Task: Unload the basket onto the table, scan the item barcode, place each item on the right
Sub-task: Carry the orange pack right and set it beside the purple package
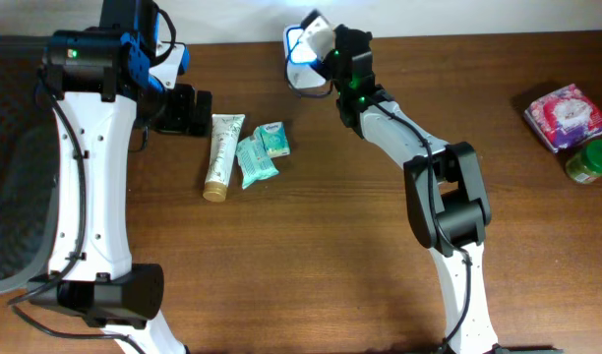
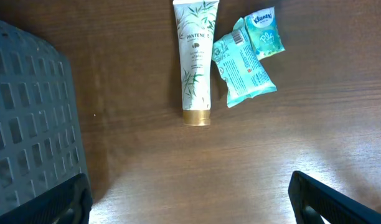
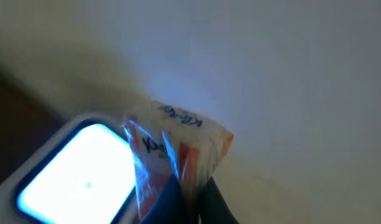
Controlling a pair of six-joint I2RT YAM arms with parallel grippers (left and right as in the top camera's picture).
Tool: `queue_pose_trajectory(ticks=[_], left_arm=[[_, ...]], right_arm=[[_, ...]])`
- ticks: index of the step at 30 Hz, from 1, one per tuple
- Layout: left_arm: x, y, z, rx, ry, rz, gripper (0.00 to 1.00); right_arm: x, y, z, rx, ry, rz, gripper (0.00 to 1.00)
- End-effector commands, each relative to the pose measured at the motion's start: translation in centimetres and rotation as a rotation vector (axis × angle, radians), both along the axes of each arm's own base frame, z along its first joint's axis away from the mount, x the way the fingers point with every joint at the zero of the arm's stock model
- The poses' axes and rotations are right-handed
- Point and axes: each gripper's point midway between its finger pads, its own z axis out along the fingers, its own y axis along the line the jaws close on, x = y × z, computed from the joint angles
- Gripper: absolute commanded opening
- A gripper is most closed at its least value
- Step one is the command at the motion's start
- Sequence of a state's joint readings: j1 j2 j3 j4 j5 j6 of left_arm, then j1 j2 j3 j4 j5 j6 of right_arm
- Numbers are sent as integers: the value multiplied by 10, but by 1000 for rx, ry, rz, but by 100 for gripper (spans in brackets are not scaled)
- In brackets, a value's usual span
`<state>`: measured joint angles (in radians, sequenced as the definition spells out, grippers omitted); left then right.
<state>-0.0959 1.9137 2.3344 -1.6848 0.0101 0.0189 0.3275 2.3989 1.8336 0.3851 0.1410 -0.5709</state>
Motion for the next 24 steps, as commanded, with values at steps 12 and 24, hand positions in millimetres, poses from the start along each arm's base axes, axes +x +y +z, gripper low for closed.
queue_pose_trajectory(ticks=[12,24], left_arm=[[-1,1,4,9,-11,-10,99],[-1,1,4,9,-11,-10,99]], right_arm=[[-114,-373,-35,577,411,-1182,4],[-196,-409,-123,848,886,-1180,4]])
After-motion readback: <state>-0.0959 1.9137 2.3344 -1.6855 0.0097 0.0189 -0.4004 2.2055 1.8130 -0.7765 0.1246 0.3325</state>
